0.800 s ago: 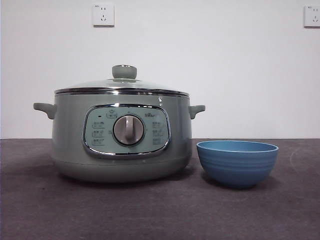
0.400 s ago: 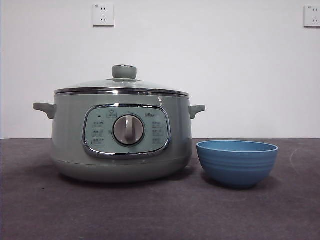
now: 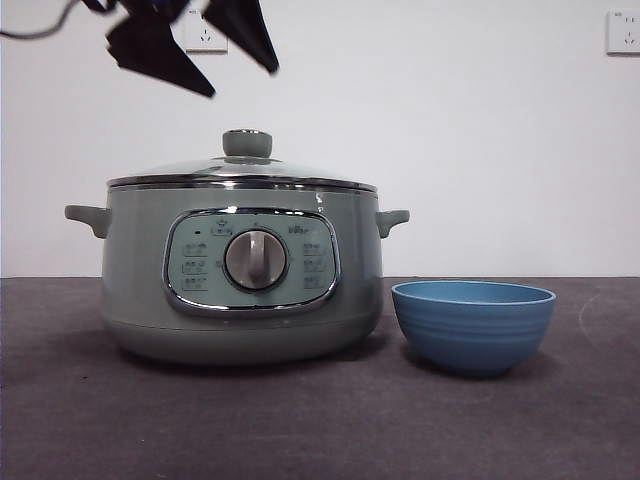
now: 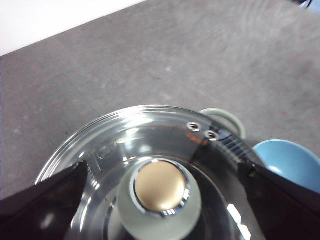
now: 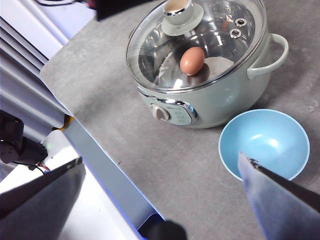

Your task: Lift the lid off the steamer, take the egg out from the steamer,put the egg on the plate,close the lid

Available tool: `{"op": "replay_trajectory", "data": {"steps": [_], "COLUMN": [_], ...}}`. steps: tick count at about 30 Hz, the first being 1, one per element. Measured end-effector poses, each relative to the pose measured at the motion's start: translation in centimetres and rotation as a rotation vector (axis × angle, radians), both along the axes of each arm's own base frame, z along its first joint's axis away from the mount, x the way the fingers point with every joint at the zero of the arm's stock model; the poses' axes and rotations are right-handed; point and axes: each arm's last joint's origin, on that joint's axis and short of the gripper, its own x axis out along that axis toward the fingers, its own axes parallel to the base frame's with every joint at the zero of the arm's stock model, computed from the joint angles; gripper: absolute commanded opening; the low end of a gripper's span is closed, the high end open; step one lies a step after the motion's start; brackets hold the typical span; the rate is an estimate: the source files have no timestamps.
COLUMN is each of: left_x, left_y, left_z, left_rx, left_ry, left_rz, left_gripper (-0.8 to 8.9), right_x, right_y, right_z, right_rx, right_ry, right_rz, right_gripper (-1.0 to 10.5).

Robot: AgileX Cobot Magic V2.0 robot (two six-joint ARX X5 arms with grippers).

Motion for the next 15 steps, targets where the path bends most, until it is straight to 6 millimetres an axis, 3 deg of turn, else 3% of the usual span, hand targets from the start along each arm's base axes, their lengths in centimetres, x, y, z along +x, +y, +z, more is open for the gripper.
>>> {"op": "replay_trajectory", "data": {"steps": [6,15], "left_x": [1.8,2.7], "left_y": [-0.8,-1.1], "left_z": [-2.1,-3.5], "left_rx": [0.051,0.080], "left_ry": [0.006,0.038], "left_rz": [0.012,0.025], "left_gripper": [5.03,5.03], "right_x": [0.0,0.0], "right_y": [0.0,0.0], "right_z": [0.0,0.0], "right_rx": [0.000,0.000], "right_ry": [0.001,0.001], "right_rz": [0.000,0.000], "right_gripper": [5.6,5.6]}}
